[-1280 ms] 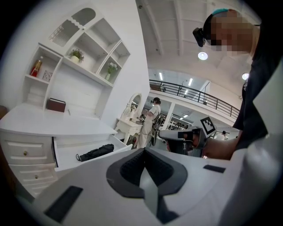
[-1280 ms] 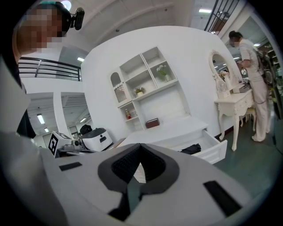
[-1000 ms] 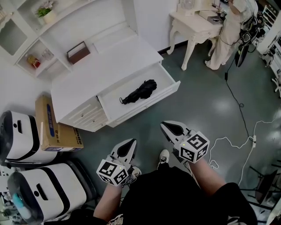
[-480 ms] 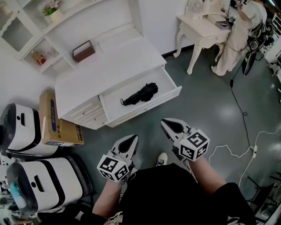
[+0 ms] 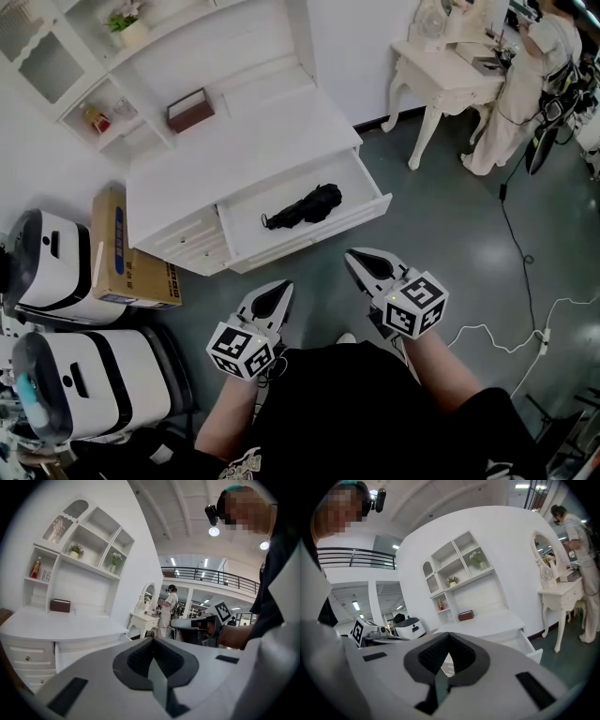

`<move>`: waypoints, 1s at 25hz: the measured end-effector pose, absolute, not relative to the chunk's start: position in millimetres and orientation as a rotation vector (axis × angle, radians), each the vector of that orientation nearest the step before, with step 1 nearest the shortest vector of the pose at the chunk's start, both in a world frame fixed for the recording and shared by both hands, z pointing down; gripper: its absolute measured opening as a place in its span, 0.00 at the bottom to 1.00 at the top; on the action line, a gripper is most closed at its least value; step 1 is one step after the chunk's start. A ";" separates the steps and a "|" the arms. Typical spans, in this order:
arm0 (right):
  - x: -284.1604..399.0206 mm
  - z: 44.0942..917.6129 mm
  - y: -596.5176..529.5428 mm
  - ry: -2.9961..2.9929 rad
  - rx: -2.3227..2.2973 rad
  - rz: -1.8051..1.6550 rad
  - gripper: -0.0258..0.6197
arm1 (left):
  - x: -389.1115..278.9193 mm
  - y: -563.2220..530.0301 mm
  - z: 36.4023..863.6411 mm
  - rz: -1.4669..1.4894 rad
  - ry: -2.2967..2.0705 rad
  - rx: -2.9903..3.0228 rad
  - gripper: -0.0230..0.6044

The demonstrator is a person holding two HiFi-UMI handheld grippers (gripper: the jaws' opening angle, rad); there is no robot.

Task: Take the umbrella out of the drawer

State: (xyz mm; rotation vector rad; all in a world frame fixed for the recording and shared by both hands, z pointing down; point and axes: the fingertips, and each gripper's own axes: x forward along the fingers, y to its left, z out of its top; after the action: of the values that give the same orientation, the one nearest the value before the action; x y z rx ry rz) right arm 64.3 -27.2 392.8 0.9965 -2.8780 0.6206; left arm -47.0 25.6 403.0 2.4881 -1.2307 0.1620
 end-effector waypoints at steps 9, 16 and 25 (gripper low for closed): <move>61.1 395.6 -47.9 -2.859 1.014 0.624 0.04 | -53.8 -2.0 411.3 0.192 -1.213 2.476 0.04; 60.5 406.2 -71.7 -2.825 1.104 0.644 0.04 | -53.2 -43.3 425.7 0.238 -1.110 2.510 0.04; 55.2 407.6 -113.6 -2.756 1.270 0.679 0.04 | -61.8 -105.1 434.6 0.295 -0.956 2.557 0.04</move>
State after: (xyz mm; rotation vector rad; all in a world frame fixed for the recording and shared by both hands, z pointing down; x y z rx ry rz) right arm 55.2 -113.6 407.6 1.2704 -2.7555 0.6793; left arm -61.8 -105.1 434.6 2.5573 -0.9563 0.2947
